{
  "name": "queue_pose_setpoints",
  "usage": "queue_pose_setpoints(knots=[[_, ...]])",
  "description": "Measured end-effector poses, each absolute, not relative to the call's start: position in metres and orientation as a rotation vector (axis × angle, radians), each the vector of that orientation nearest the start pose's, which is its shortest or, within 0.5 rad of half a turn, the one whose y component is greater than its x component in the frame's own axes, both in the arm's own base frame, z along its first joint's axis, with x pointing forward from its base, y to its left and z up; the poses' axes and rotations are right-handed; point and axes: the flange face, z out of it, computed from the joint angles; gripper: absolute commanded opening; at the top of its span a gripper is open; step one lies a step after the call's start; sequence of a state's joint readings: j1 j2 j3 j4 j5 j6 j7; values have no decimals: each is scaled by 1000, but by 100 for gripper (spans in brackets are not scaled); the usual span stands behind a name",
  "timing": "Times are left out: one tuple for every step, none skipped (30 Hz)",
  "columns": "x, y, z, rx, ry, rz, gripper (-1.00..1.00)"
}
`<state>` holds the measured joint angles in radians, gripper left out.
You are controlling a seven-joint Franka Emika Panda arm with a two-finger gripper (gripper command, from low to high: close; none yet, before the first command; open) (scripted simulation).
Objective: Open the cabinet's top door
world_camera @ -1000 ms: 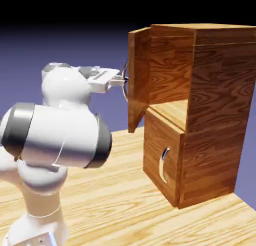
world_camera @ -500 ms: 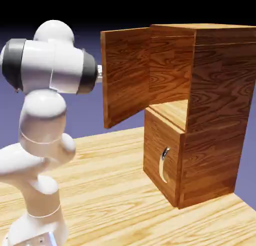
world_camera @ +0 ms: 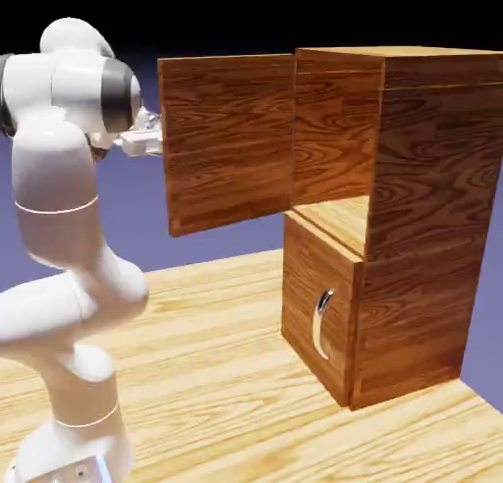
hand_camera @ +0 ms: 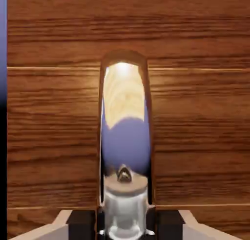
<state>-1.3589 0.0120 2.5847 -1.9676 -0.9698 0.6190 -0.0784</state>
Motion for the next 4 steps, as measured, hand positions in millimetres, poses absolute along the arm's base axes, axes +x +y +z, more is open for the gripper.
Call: queue_pose_setpoints(knots=[[245, 349, 524, 1431, 702, -515, -100], [248, 355, 524, 1442, 684, -536, -100], [251, 361, 524, 1453, 666, -556, -100], [251, 362, 524, 1453, 665, -557, 100]])
